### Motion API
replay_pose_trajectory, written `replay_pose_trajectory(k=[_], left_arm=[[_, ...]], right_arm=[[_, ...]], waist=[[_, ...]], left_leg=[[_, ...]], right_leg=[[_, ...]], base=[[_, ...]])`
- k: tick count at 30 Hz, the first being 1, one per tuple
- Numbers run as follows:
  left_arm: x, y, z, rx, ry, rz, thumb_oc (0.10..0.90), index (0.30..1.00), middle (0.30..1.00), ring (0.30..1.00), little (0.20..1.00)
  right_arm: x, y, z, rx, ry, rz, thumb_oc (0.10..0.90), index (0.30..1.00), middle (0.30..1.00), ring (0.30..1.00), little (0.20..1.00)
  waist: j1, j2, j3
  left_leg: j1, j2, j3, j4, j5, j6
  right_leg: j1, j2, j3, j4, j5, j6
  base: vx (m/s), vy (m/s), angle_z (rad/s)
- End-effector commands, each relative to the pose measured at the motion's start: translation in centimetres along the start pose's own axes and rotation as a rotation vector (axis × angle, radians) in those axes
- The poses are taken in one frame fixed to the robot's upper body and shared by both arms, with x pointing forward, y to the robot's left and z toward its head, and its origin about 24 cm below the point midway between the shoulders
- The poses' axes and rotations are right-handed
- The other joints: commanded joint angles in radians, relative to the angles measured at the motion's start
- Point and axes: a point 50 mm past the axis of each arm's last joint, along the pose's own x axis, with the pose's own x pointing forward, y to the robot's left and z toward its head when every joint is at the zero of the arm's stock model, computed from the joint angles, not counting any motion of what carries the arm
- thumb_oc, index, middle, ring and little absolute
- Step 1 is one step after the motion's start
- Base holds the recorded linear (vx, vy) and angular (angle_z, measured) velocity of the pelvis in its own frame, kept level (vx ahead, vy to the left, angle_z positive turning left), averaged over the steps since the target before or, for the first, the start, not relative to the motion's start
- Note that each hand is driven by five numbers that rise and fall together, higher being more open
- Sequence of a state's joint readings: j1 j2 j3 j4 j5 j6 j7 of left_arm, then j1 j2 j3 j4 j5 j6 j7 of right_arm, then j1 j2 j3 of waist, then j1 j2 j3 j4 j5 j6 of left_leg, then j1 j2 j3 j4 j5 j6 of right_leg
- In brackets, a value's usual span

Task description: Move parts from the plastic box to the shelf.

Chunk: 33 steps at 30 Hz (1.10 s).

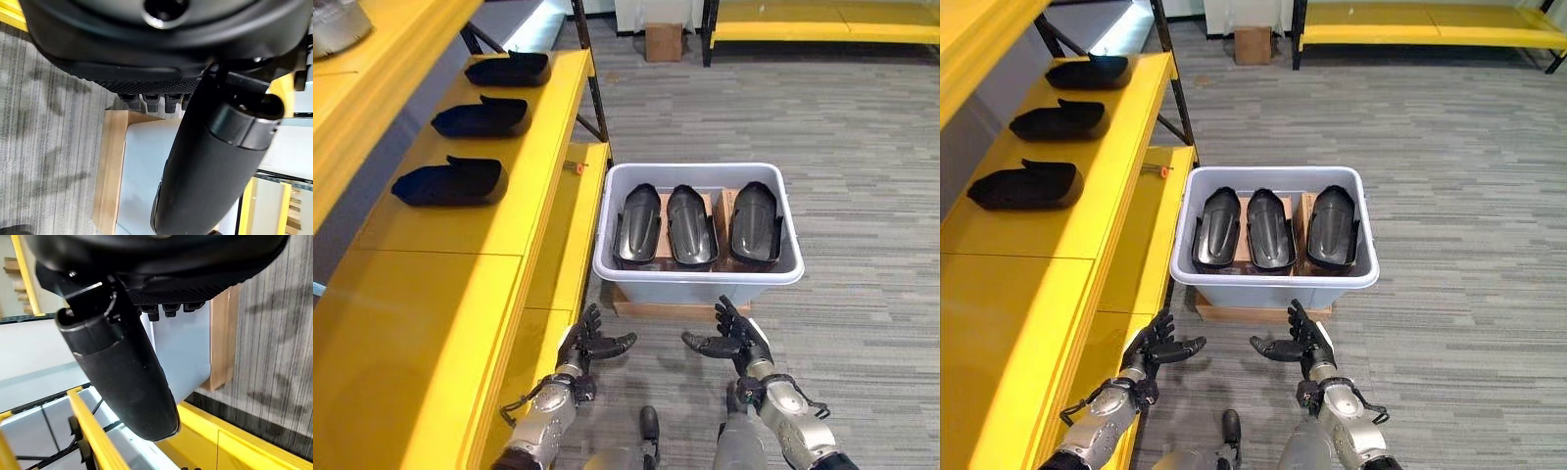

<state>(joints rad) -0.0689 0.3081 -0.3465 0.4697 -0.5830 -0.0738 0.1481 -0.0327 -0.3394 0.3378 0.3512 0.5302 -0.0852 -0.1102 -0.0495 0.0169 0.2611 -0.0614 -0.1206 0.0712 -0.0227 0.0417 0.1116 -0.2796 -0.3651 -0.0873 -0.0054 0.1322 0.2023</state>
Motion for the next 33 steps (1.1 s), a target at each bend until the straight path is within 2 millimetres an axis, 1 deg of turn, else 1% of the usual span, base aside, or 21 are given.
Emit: replay_pose_trajectory(k=[1,2,4,5,8,9,10,11,12,13,14,15,16,18,19,21,22,25,29,32,33], left_arm=[[0.3,-0.4,7.2,-0.056,-0.340,-0.047,0.900,1.000,1.000,1.000,1.000],[0.3,-0.4,7.2,-0.056,-0.340,-0.047,0.900,1.000,1.000,1.000,1.000],[-0.4,0.3,7.8,-0.090,-0.381,-0.025,0.900,1.000,1.000,1.000,1.000],[-0.4,0.3,7.7,-0.090,-0.380,-0.025,0.900,1.000,1.000,1.000,1.000],[-1.8,1.7,8.9,-0.145,-0.467,0.016,0.900,1.000,1.000,1.000,1.000],[-2.7,2.2,10.6,-0.133,-0.558,0.029,0.900,1.000,1.000,1.000,1.000],[-2.7,2.2,10.6,-0.133,-0.558,0.029,0.900,1.000,1.000,1.000,1.000],[-3.2,2.4,11.7,-0.151,-0.618,0.029,0.900,1.000,1.000,1.000,1.000],[-3.2,2.4,11.7,-0.151,-0.618,0.029,0.900,1.000,1.000,1.000,1.000],[-3.5,2.0,12.6,-0.166,-0.661,0.011,0.900,1.000,1.000,1.000,1.000],[-3.5,2.0,12.6,-0.166,-0.661,0.011,0.900,1.000,1.000,1.000,1.000],[-3.9,1.9,13.8,-0.149,-0.715,-0.001,0.900,1.000,1.000,1.000,1.000],[-3.9,1.9,13.8,-0.149,-0.714,-0.001,0.900,1.000,1.000,1.000,1.000],[-4.5,1.9,14.8,-0.130,-0.769,-0.008,0.900,1.000,1.000,1.000,1.000],[-4.8,1.9,15.4,-0.125,-0.798,-0.015,0.900,1.000,1.000,1.000,1.000],[-5.2,1.8,16.0,-0.138,-0.833,-0.027,0.900,1.000,1.000,1.000,1.000],[-5.5,1.6,16.5,-0.141,-0.865,-0.034,0.900,1.000,1.000,1.000,1.000],[-5.7,1.4,16.8,-0.145,-0.884,-0.044,0.900,1.000,1.000,1.000,1.000],[-5.3,0.3,18.0,-0.162,-0.924,-0.069,0.900,1.000,1.000,1.000,1.000],[-4.8,-0.6,18.6,-0.176,-0.935,-0.096,0.900,1.000,1.000,1.000,1.000],[-4.7,-1.2,18.9,-0.186,-0.941,-0.118,0.900,1.000,1.000,1.000,1.000]], right_arm=[[0.6,0.6,8.0,-0.020,-0.357,0.060,0.900,1.000,1.000,1.000,1.000],[0.6,0.6,8.0,-0.020,-0.357,0.060,0.900,1.000,1.000,1.000,1.000],[0.0,0.0,9.6,-0.045,-0.430,0.066,0.900,1.000,1.000,1.000,1.000],[0.0,0.0,9.6,-0.045,-0.429,0.066,0.900,1.000,1.000,1.000,1.000],[-1.4,-1.2,12.1,-0.079,-0.553,0.050,0.900,1.000,1.000,1.000,1.000],[-2.1,-1.7,13.8,-0.094,-0.634,0.034,0.900,1.000,1.000,1.000,1.000],[-2.1,-1.7,13.8,-0.094,-0.633,0.034,0.900,1.000,1.000,1.000,1.000],[-2.7,-1.7,15.3,-0.137,-0.703,0.036,0.900,1.000,1.000,1.000,1.000],[-2.7,-1.7,15.3,-0.137,-0.703,0.036,0.900,1.000,1.000,1.000,1.000],[-2.6,-1.4,15.6,-0.073,-0.721,0.066,0.900,1.000,1.000,1.000,1.000],[-2.6,-1.4,15.6,-0.073,-0.721,0.067,0.900,1.000,1.000,1.000,1.000],[-3.3,-1.1,16.9,-0.103,-0.783,0.078,0.900,1.000,1.000,1.000,1.000],[-3.3,-1.1,16.9,-0.104,-0.783,0.078,0.900,1.000,1.000,1.000,1.000],[-4.2,-1.0,18.3,-0.200,-0.858,0.067,0.900,1.000,1.000,1.000,1.000],[-4.4,-1.1,18.7,-0.207,-0.882,0.067,0.900,1.000,1.000,1.000,1.000],[-4.2,-1.0,18.7,-0.170,-0.882,0.072,0.900,1.000,1.000,1.000,1.000],[-4.4,-0.7,19.1,-0.170,-0.904,0.089,0.900,1.000,1.000,1.000,1.000],[-4.4,-0.5,19.3,-0.195,-0.914,0.093,0.900,1.000,1.000,1.000,1.000],[-3.6,0.4,19.7,-0.194,-0.913,0.115,0.900,1.000,1.000,1.000,1.000],[-2.9,1.2,19.9,-0.190,-0.906,0.142,0.900,1.000,1.000,1.000,1.000],[-2.6,1.3,19.9,-0.160,-0.891,0.158,0.900,1.000,1.000,1.000,1.000]], waist=[[-0.013,-0.046,-0.005],[-0.013,-0.045,-0.004],[-0.011,-0.044,-0.021],[-0.012,-0.043,-0.022],[-0.017,-0.030,-0.032],[-0.020,-0.019,-0.033],[-0.020,-0.018,-0.033],[-0.022,-0.011,-0.032],[-0.021,-0.011,-0.031],[-0.022,-0.005,-0.034],[-0.022,-0.005,-0.033],[-0.025,0.003,-0.035],[-0.025,0.003,-0.035],[-0.027,0.012,-0.038],[-0.028,0.015,-0.038],[-0.028,0.020,-0.040],[-0.028,0.024,-0.040],[-0.028,0.027,-0.039],[-0.031,0.033,-0.030],[-0.036,0.037,-0.026],[-0.040,0.039,-0.024]], left_leg=[[0.109,0.125,-0.025,0.129,-0.245,-0.133],[0.110,0.126,-0.025,0.130,-0.245,-0.133],[0.111,0.150,-0.026,0.140,-0.248,-0.149],[0.111,0.151,-0.027,0.140,-0.249,-0.149],[0.129,0.199,-0.033,0.120,-0.231,-0.168],[0.150,0.232,-0.035,0.100,-0.217,-0.178],[0.151,0.232,-0.035,0.099,-0.217,-0.179],[0.159,0.248,-0.037,0.083,-0.207,-0.183],[0.160,0.248,-0.036,0.082,-0.206,-0.184],[0.169,0.259,-0.033,0.066,-0.196,-0.188],[0.170,0.259,-0.033,0.065,-0.196,-0.188],[0.178,0.267,-0.032,0.046,-0.185,-0.191],[0.179,0.267,-0.032,0.045,-0.184,-0.191],[0.189,0.271,-0.025,0.021,-0.175,-0.192],[0.192,0.273,-0.020,0.011,-0.173,-0.193],[0.197,0.274,-0.014,-0.008,-0.164,-0.194],[0.200,0.272,-0.012,-0.021,-0.159,-0.194],[0.202,0.271,-0.014,-0.031,-0.158,-0.193],[0.202,0.268,-0.011,-0.033,-0.161,-0.194],[0.202,0.276,-0.005,-0.026,-0.163,-0.200],[0.199,0.283,-0.004,-0.021,-0.160,-0.205]], right_leg=[[0.078,-0.002,0.058,-0.029,0.139,0.018],[0.080,-0.001,0.057,-0.030,0.140,0.018],[0.083,0.018,0.045,-0.013,0.116,0.016],[0.082,0.018,0.045,-0.012,0.115,0.016],[0.075,0.049,0.032,0.039,0.055,-0.004],[0.065,0.070,0.023,0.086,0.012,-0.013],[0.065,0.071,0.023,0.089,0.010,-0.014],[0.056,0.083,0.025,0.108,-0.014,-0.020],[0.056,0.084,0.025,0.110,-0.015,-0.020],[0.049,0.091,0.020,0.123,-0.025,-0.024],[0.049,0.092,0.020,0.124,-0.026,-0.024],[0.043,0.099,0.017,0.131,-0.033,-0.024],[0.044,0.099,0.017,0.131,-0.034,-0.024],[0.038,0.105,0.013,0.135,-0.038,-0.024],[0.035,0.105,0.010,0.136,-0.038,-0.022],[0.027,0.104,0.013,0.139,-0.033,-0.020],[0.021,0.099,0.010,0.141,-0.029,-0.017],[0.016,0.094,0.011,0.146,-0.028,-0.015],[-0.013,0.095,0.020,0.171,-0.034,-0.014],[-0.036,0.107,0.032,0.202,-0.055,-0.021],[-0.042,0.117,0.035,0.215,-0.069,-0.027]], base=[[0.17,-0.171,0.17],[0.18,-0.191,0.26],[0.10,-0.133,0.30],[0.08,-0.128,0.09],[0.12,-0.177,-0.06],[0.12,-0.173,-0.02],[0.13,-0.186,-0.03],[0.04,-0.061,0.00],[0.07,-0.104,-0.04],[0.03,-0.047,-0.05],[0.05,-0.071,-0.05],[0.02,-0.028,-0.04],[0.03,-0.032,-0.05],[0.01,-0.006,-0.02],[0.00,-0.001,-0.03],[-0.01,0.012,-0.07],[-0.01,0.014,-0.04],[0.00,0.000,0.00],[0.00,0.000,0.00],[0.02,-0.048,-0.06],[0.03,-0.084,-0.02]])
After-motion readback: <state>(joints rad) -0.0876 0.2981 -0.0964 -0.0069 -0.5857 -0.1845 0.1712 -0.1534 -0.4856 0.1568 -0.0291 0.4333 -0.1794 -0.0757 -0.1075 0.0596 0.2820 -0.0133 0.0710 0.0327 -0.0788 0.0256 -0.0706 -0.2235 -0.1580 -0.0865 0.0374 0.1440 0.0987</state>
